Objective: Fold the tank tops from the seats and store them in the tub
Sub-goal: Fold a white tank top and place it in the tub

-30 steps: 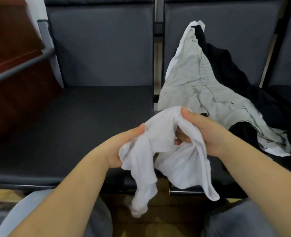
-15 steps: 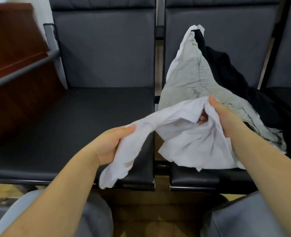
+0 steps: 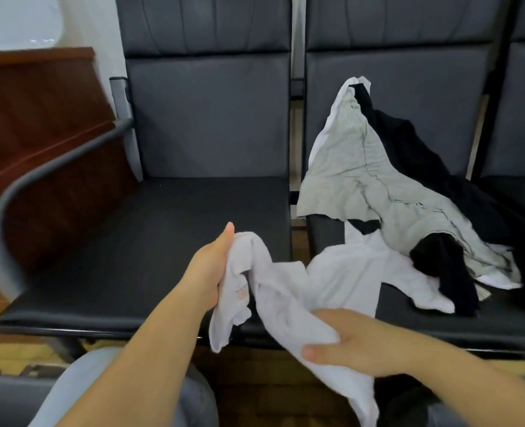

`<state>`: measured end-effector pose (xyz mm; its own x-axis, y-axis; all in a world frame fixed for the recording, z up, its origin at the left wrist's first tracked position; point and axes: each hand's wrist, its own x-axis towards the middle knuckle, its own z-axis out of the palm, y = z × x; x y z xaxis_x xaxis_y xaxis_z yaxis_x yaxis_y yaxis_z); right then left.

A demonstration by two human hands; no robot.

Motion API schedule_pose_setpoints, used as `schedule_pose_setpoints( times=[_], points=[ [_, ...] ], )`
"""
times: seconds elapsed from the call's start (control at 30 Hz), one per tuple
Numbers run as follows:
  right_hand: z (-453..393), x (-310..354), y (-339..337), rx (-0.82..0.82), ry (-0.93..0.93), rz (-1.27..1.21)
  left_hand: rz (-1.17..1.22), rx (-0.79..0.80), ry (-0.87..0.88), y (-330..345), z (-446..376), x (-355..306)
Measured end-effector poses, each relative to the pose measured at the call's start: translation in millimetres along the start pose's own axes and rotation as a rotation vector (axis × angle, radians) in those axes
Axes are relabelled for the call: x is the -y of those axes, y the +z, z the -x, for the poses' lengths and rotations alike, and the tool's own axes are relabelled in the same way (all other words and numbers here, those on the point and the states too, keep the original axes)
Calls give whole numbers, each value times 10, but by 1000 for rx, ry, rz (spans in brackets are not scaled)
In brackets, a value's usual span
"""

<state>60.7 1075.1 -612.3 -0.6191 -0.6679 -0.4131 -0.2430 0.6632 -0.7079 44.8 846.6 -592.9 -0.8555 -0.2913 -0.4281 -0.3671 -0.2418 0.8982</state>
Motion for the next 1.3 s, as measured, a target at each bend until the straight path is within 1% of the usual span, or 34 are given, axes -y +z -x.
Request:
schedule_pose_setpoints(
  times=[0.07, 0.1, 0.17, 0.27, 0.33, 0.4, 0.5, 0.53, 0.57, 0.6, 0.63, 0.7, 0.77, 0.87, 0.93, 1.0, 1.07, 1.1, 1.13, 1.2, 1.23, 1.27, 1.3],
  points=[
    [-70, 10, 140, 118, -28, -8, -6, 17, -16, 21, 71, 20],
    [-115, -11, 164, 129, -28, -26, -24, 29, -17, 37, 91, 29],
    [-187, -41, 171, 92, -23, -50, -60, 51, -28, 103, 133, 39],
    [-283, -55, 111, -6, -37, -52, -177, 63, -53, 226, 199, -17],
    [-315, 1, 28, -46, -47, -62, -175, 86, -66, 270, 214, -34],
    [-339, 71, -86, -153, -51, -126, -83, 127, -52, 264, 222, -16],
    [-413, 121, -269, -499, -117, -188, -9, 223, -21, 224, 184, 29],
    [-435, 133, -316, -585, -149, -227, -1, 245, -22, 225, 176, 34],
    [-459, 146, -349, -629, -185, -285, -2, 259, -23, 232, 174, 33],
    [-465, 182, -366, -628, -215, -347, -11, 272, -22, 245, 174, 25],
    [-469, 222, -365, -591, -228, -386, -25, 296, -14, 253, 170, 25],
    [-473, 290, -342, -476, -218, -393, -91, 376, 47, 254, 158, 33],
    [-477, 314, -327, -396, -177, -372, -175, 411, 135, 232, 125, 29],
    [-443, 315, -347, -267, -85, -426, -305, 407, 231, 181, 84, -12],
    [-410, 300, -344, -116, -56, -534, -423, 448, 270, 155, 61, -20],
    [-362, 291, -314, 18, -51, -686, -521, 478, 263, 152, 54, -7],
    [-333, 262, -280, 77, -65, -782, -559, 444, 271, 170, 41, 22],
    [-332, 244, -269, 70, -87, -824, -566, 374, 313, 179, 15, 40],
    [-329, 234, -266, 35, -111, -872, -576, 273, 375, 180, -16, 54],
    [-330, 209, -284, -94, -142, -943, -593, 67, 478, 161, -51, 44],
    [-338, 187, -301, -162, -147, -961, -589, 29, 478, 145, -53, 25],
    [-349, 160, -319, -223, -143, -972, -594, 46, 438, 142, -37, 7],
    [-364, 131, -332, -278, -134, -977, -633, 98, 363, 151, -1, 2]
  ],
)
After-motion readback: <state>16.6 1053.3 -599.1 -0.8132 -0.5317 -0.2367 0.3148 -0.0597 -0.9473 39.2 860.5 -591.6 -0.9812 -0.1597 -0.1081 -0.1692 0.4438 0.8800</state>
